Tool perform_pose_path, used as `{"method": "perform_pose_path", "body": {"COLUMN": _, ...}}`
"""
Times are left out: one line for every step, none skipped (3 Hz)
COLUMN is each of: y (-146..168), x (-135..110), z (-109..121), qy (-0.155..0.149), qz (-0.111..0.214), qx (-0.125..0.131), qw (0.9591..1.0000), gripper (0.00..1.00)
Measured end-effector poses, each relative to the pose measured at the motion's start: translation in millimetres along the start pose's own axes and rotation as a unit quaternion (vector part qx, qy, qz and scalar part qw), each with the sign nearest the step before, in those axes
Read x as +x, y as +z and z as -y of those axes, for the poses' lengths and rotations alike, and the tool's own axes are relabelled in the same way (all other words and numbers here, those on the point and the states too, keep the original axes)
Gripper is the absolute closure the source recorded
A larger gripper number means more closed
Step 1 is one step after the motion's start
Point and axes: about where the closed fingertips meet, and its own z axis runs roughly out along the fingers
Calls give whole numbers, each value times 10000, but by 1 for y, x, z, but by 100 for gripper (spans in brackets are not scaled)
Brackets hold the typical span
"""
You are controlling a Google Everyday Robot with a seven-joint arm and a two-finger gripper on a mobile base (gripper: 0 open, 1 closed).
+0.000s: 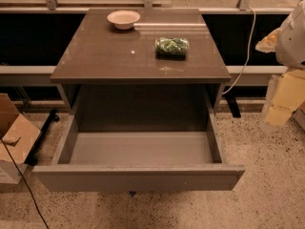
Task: Place green can into top drawer
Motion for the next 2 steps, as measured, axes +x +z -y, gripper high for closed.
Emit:
{"method": "perform_pose_path", "body": {"y": 0, "x": 0, "z": 0, "qy": 0, "qz": 1, "qx": 1, "qw": 10000, "gripper": 0}}
{"method": "perform_pose_path", "body": {"y": 2, "x": -11, "z": 7, "qy": 22, "qz": 115, "qx": 149, "qw": 9998, "gripper": 0}}
